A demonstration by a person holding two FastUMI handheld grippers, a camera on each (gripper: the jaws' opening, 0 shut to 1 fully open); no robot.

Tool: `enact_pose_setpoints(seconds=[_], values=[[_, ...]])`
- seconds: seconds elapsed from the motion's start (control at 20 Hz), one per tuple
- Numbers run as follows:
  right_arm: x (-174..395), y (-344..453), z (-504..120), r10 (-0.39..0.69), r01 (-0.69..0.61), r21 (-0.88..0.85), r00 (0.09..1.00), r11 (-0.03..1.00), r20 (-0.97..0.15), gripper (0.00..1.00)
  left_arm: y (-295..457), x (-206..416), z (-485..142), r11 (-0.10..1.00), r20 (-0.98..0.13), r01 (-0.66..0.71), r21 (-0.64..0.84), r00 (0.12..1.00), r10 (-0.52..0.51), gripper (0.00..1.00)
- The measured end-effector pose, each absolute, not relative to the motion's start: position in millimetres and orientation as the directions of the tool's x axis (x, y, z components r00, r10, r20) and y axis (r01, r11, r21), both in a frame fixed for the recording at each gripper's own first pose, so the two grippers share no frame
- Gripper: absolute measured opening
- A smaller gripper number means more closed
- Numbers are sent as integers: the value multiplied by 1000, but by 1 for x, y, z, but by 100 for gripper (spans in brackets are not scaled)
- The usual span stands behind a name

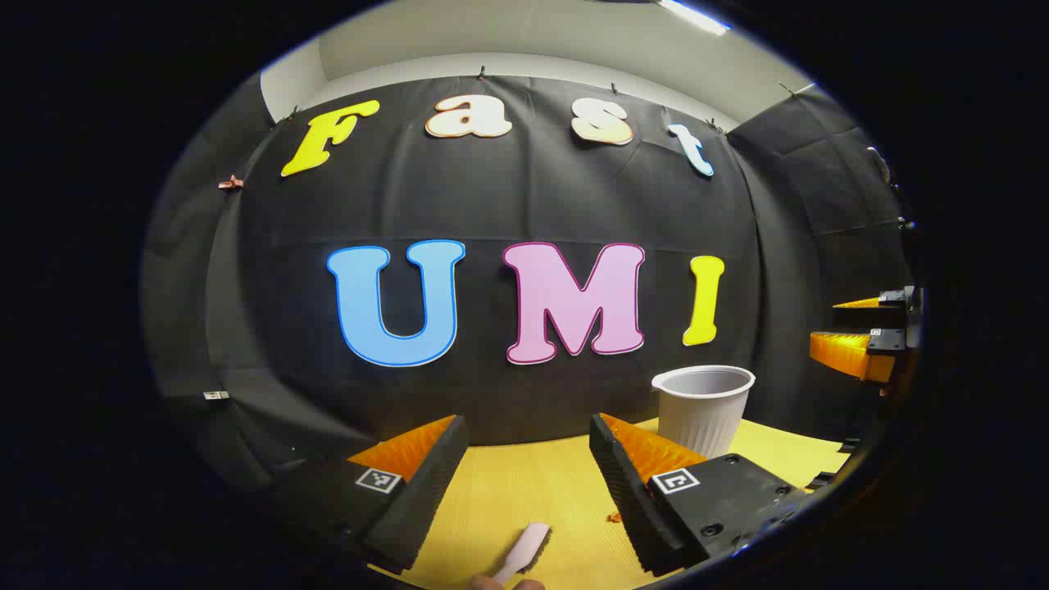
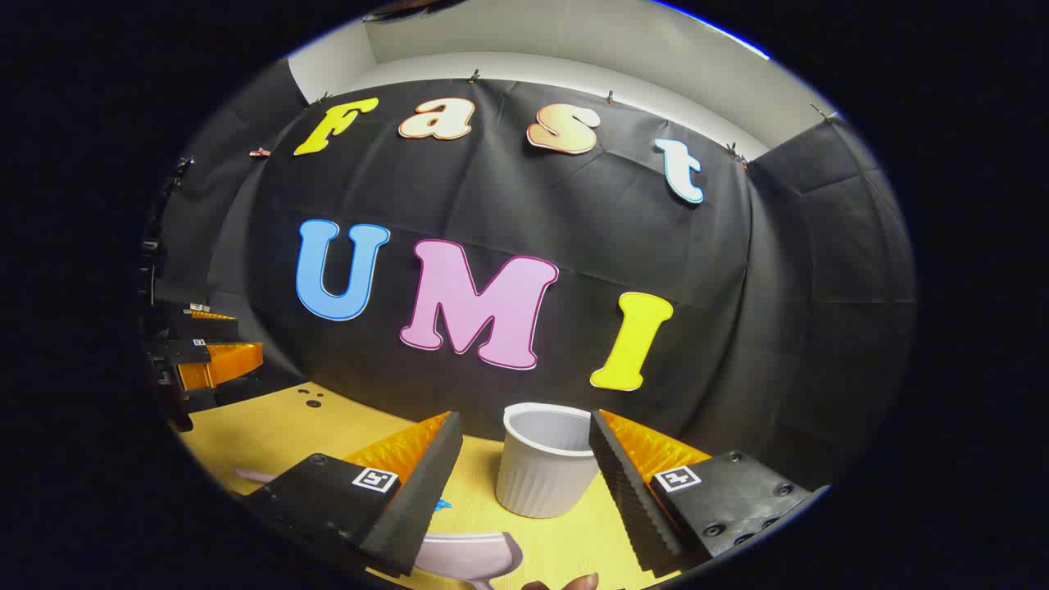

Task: Pick up the small broom and dustpan from the desktop, sweep the trash into the dustpan with the broom, and then empty the trash into the garbage bin.

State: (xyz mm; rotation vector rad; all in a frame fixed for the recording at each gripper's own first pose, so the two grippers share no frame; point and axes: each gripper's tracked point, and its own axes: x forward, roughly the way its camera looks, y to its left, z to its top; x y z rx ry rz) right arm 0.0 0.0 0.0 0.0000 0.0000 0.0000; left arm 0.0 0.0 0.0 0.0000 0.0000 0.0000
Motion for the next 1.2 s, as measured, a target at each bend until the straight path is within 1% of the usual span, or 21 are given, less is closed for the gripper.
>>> enact_pose_setpoints(seconds=[0.85, 1.0, 1.1, 1.2], values=[[-1, 6, -10, 19, -19, -1, 999, 1000, -28, 97, 2, -4, -3, 1000, -12, 11, 6, 1000, -11, 95], [-4, 11, -32, 58, -59, -4, 992, 998, -108, 97, 2, -5, -8, 1000, -20, 11, 11, 1000, -10, 95], [-10, 17, -61, 113, -116, -1, 973, 993, -202, 97, 2, -6, -11, 1000, -24, 12, 12, 1000, -12, 95], [-24, 25, -97, 189, -193, 22, 926, 981, -326, 97, 2, -8, -15, 1000, -33, 14, 9, 999, -14, 95]])
